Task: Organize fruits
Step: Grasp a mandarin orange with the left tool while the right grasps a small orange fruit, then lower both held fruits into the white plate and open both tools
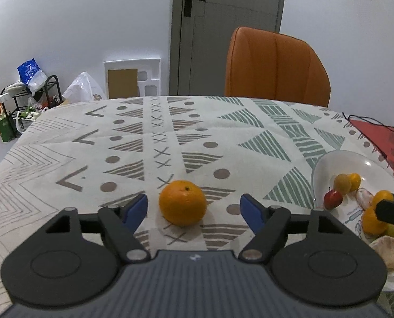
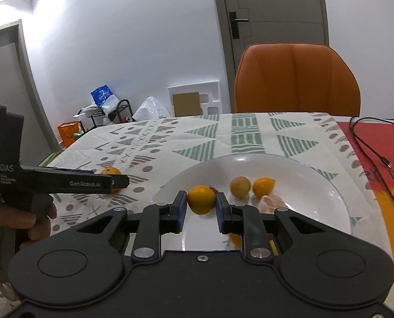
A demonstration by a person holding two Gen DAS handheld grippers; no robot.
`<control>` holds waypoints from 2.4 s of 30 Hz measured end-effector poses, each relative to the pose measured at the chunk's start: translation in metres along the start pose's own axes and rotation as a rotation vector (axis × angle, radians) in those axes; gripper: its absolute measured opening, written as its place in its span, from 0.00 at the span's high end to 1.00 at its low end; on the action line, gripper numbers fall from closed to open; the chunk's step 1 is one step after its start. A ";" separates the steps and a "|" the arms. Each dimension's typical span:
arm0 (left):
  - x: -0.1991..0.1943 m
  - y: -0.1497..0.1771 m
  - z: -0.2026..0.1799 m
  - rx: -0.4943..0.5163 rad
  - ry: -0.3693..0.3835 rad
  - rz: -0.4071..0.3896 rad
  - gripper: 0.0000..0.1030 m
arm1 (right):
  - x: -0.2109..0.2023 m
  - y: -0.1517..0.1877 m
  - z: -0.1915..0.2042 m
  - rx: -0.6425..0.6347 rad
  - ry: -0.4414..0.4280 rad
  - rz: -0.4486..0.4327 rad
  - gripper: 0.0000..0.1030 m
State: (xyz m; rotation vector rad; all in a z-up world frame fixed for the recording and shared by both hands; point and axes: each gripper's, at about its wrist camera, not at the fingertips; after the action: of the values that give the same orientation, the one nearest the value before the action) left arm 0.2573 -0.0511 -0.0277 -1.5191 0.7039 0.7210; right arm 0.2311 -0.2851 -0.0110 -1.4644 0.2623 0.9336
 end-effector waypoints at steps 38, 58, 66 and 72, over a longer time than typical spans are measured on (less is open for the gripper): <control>-0.053 0.011 -0.079 0.135 0.182 -0.055 0.62 | -0.034 0.039 -0.045 0.121 0.034 -0.038 0.70; -0.082 0.022 -0.061 0.111 0.140 -0.087 0.26 | -0.052 0.049 -0.033 0.129 0.033 -0.068 0.51; -0.093 0.036 -0.048 0.093 0.123 -0.100 0.16 | -0.062 0.055 -0.023 0.137 0.026 -0.078 0.35; -0.104 0.045 -0.033 0.047 0.109 -0.114 0.13 | -0.071 0.058 -0.014 0.138 0.030 -0.104 0.09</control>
State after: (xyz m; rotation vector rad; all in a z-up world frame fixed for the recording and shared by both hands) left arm 0.1586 -0.0848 0.0282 -1.5509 0.7049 0.5360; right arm 0.1516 -0.3335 -0.0073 -1.3526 0.2646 0.7946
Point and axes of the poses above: each gripper's, at about its wrist camera, not at the fingertips, and x roughly the way its jaws point, z to its left, y to its underside, and after that the axes turned 12 degrees about z, right-handed
